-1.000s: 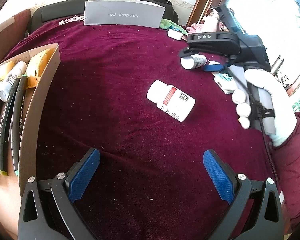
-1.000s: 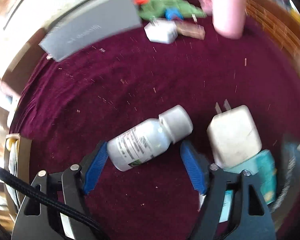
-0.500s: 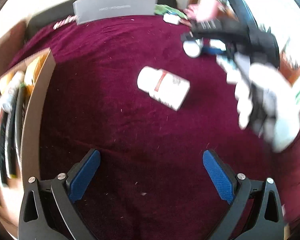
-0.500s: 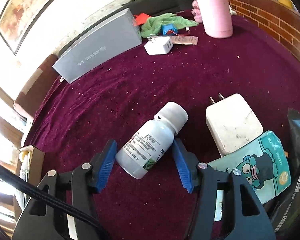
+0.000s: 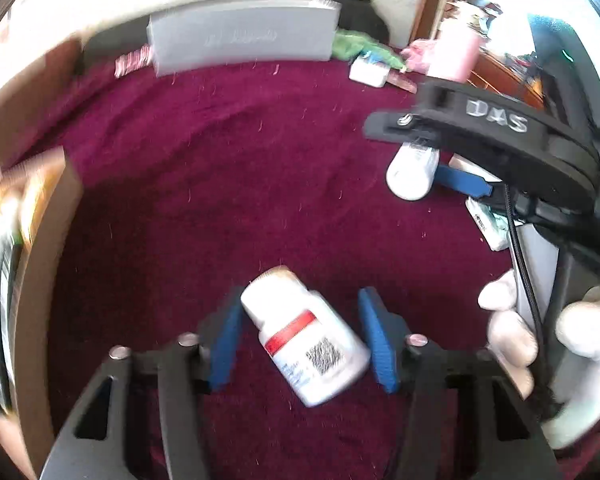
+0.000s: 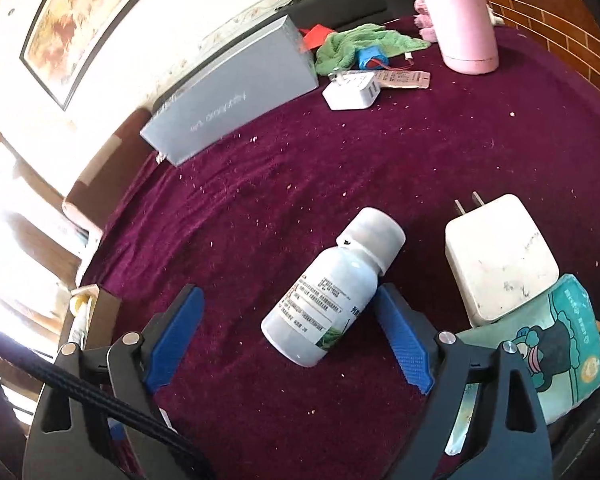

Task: Organize objects
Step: 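Grasp red-labelled white pill bottle with left tool while right tool holds its bottle, then carry both held bottles toward the cardboard tray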

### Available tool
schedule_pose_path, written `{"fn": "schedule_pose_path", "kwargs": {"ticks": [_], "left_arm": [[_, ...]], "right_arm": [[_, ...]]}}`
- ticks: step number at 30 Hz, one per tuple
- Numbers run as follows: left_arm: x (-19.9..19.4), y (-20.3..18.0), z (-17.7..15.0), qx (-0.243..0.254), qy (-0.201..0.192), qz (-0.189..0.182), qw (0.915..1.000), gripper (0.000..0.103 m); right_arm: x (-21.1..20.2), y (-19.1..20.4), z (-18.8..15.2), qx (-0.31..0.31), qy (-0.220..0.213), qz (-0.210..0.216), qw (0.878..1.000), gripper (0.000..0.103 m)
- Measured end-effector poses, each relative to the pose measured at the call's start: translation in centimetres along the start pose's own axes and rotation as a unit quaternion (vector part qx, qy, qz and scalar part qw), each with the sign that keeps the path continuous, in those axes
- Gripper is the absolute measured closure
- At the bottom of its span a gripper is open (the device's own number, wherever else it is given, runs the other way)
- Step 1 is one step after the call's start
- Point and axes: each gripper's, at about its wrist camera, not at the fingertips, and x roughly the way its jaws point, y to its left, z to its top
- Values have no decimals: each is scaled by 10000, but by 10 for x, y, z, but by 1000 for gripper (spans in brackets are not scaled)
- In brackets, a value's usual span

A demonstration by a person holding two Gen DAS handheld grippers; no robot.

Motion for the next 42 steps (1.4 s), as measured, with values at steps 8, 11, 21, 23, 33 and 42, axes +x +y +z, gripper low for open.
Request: {"fn": "schedule_pose_path", "kwargs": {"ticks": [8,11,21,23,33,42], "left_arm": [[-10,5,-5,70,43,-247,9997,74],[-11,3,-11,108,-64,-184,9998,74],[-10,-11,-19,420,-273,-20,9987,74],[-14,-1,-19,330,-151,-246,9990,74],[-42,34,-32,-90,-210,-511,9984,73],[-29,36,-41,46,-284,-105,9995,72]], "right_arm": [[0,0,1,31,43,-2,10000,15],[1,0,0,23,-9,-60,10000,15],[9,16,-2,-333,-37,-859,9957,29],[6,14,-3,-411,-54,-1111,9929,49],[-7,-22,2,463,63,-144,9988,71],[-3,-3,-4,-148,-39,-571,9983,70]]}}
